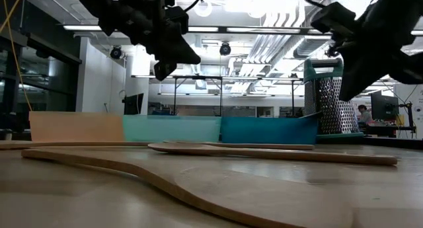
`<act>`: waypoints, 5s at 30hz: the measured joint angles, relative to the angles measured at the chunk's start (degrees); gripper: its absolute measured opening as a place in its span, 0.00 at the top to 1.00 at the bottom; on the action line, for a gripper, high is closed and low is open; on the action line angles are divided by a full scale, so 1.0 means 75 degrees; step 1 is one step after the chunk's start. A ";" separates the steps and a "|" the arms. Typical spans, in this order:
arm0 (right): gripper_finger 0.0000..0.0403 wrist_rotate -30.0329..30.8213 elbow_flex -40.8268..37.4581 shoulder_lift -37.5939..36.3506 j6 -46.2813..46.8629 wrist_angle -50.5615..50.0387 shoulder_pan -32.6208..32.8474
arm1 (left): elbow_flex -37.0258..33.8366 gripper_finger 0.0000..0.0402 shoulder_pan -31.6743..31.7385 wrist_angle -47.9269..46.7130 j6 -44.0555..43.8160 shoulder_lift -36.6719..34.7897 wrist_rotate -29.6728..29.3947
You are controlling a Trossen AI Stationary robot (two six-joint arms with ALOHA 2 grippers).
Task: Pick & Place Kitchen Items
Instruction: Put the silver table knife into the green bin
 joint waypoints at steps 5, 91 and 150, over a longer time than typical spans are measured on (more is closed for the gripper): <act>0.99 0.0432 -0.0638 -0.0324 0.0577 0.0684 0.0366 | 0.0000 0.99 0.0000 -0.0023 0.0000 0.0000 -0.0003; 0.99 -0.0303 -0.1703 0.0629 0.2677 0.2246 0.1254 | 0.0000 0.99 -0.0003 -0.0100 0.0119 -0.0006 -0.0017; 0.99 -0.1114 -0.1681 0.1321 0.2709 0.2461 0.0881 | 0.0000 0.57 -0.0003 0.0321 0.3224 0.0044 -0.0236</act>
